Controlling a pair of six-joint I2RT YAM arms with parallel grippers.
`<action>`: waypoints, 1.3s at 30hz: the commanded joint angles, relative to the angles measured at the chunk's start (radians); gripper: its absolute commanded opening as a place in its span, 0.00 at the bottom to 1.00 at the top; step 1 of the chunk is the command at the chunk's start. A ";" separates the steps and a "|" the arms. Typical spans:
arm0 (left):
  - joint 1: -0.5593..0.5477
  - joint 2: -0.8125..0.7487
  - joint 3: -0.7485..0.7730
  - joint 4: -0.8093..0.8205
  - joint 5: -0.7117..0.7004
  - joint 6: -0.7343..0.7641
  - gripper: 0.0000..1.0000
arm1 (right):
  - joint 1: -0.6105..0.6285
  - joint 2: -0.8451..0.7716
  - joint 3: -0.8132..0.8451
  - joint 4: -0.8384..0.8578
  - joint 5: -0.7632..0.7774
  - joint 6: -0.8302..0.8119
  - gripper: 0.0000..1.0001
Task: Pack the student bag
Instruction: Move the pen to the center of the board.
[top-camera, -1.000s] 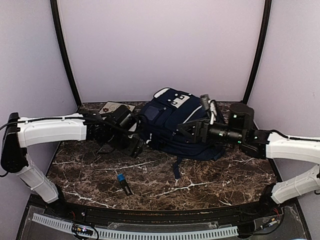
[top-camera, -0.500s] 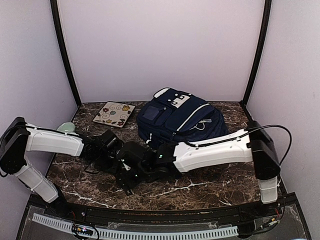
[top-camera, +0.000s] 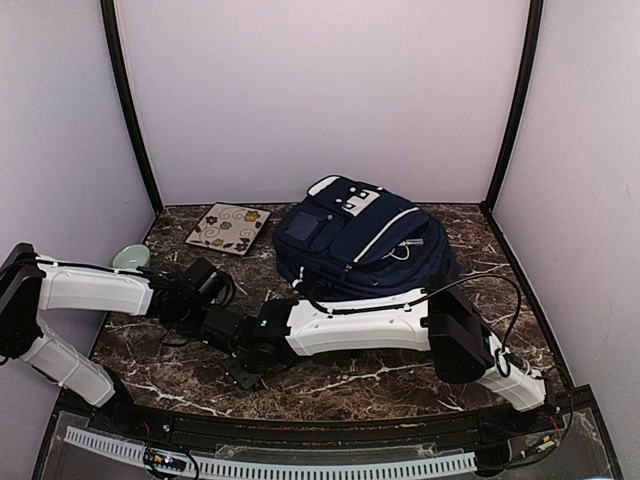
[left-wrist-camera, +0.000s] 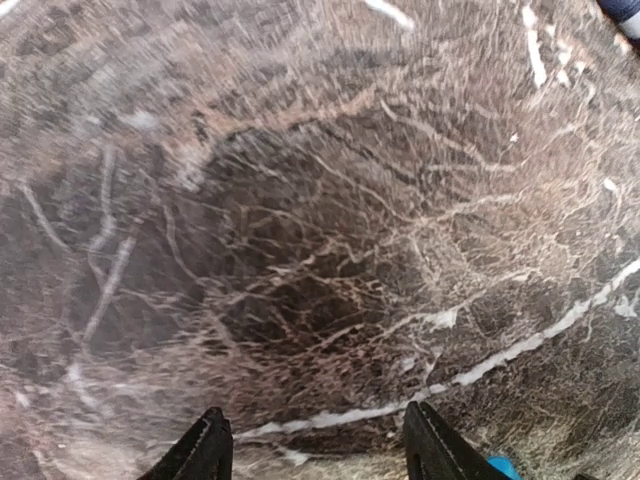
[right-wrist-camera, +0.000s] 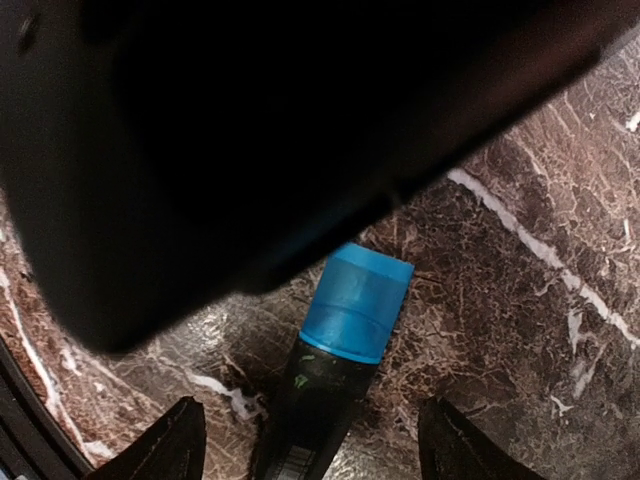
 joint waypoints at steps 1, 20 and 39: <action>0.004 -0.085 0.008 -0.038 -0.079 0.016 0.63 | 0.003 0.042 0.067 -0.159 -0.035 0.011 0.72; 0.038 -0.085 -0.027 0.042 0.018 0.033 0.64 | 0.001 0.143 0.069 -0.313 -0.169 0.117 0.64; 0.052 -0.081 -0.062 0.084 0.025 0.022 0.63 | -0.032 0.065 -0.049 -0.302 -0.049 0.118 0.21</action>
